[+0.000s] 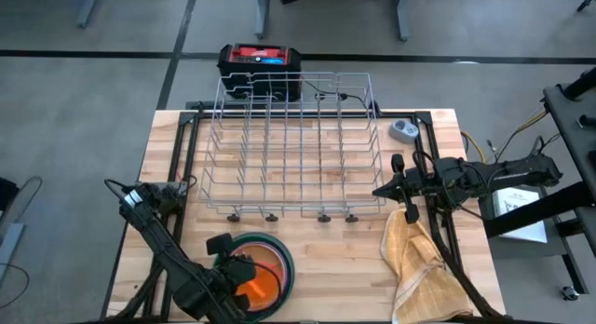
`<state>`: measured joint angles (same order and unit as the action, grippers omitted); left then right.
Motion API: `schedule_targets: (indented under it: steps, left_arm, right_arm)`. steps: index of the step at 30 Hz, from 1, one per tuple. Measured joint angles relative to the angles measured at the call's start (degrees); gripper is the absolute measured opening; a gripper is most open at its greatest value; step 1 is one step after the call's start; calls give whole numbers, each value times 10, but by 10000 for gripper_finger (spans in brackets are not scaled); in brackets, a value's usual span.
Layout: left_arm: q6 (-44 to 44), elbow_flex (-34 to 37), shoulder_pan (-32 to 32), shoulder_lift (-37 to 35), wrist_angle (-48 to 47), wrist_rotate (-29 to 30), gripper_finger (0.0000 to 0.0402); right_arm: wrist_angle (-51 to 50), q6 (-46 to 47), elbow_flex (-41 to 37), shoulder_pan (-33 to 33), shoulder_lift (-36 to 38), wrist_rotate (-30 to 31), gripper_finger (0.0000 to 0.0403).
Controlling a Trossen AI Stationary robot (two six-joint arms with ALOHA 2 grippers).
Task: Sort dishes
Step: Put the transparent orange plate into the dish rack
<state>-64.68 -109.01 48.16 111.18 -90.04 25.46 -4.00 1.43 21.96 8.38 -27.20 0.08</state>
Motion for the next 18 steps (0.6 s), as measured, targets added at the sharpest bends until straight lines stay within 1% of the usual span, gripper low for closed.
schedule_targets:
  steps: [6, 9, 10, 13, 14, 16, 18]
  left_arm:
    - [-9, -10, 0, -6, 0, -10, 0]
    - [-14, -18, -6, -10, 1, -41, 0]
    - [-28, -20, -8, -14, 1, -33, 0]
    - [-78, -25, -8, -31, 0, 56, 0]
    - [-80, -25, -9, -34, -1, 52, 0]
    - [-74, -20, -11, -31, 1, 24, 0]
    - [-81, -10, -13, -28, 1, 21, 0]
  right_arm:
    - [0, 0, 0, 0, 0, 0, 2]
    - [0, 0, 0, 0, 0, 0, 2]
    - [0, 1, 0, 0, 0, 0, 2]
    - [0, 3, 0, 0, 0, 0, 2]
    - [0, 4, 0, 0, 0, 0, 2]
    - [0, 4, 0, 0, 0, 0, 2]
    - [0, 4, 0, 0, 0, 0, 2]
